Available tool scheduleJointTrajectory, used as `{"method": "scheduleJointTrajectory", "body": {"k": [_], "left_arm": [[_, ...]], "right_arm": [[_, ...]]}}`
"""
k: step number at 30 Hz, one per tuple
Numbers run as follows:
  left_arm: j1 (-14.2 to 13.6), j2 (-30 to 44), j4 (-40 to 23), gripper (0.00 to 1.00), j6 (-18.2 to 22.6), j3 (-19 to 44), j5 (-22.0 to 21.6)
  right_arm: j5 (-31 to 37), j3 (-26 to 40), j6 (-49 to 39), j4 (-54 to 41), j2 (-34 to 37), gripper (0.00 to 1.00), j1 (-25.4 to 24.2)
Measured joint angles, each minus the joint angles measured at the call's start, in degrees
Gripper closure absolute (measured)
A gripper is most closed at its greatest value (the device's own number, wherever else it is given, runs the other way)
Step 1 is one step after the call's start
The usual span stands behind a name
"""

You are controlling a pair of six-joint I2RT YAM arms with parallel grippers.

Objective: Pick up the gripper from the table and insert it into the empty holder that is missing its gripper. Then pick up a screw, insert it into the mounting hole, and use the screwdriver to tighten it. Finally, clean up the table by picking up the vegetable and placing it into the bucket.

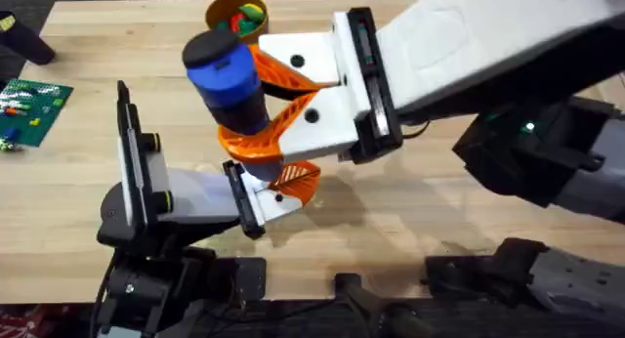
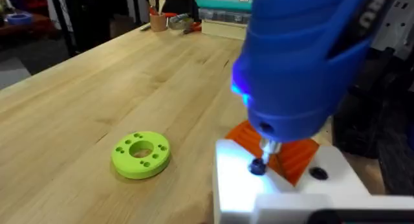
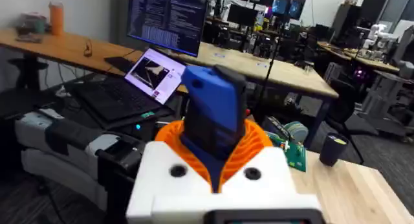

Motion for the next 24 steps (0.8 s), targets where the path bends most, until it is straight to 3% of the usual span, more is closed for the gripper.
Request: {"method": "scheduleJointTrajectory", "body": {"k": [24], "left_arm": [[0.0,0.0,0.0,0.990,0.0,0.0,0.0]], "right_arm": [[0.0,0.0,2.1,2.7,0.3,0.957,-0.5]]}}
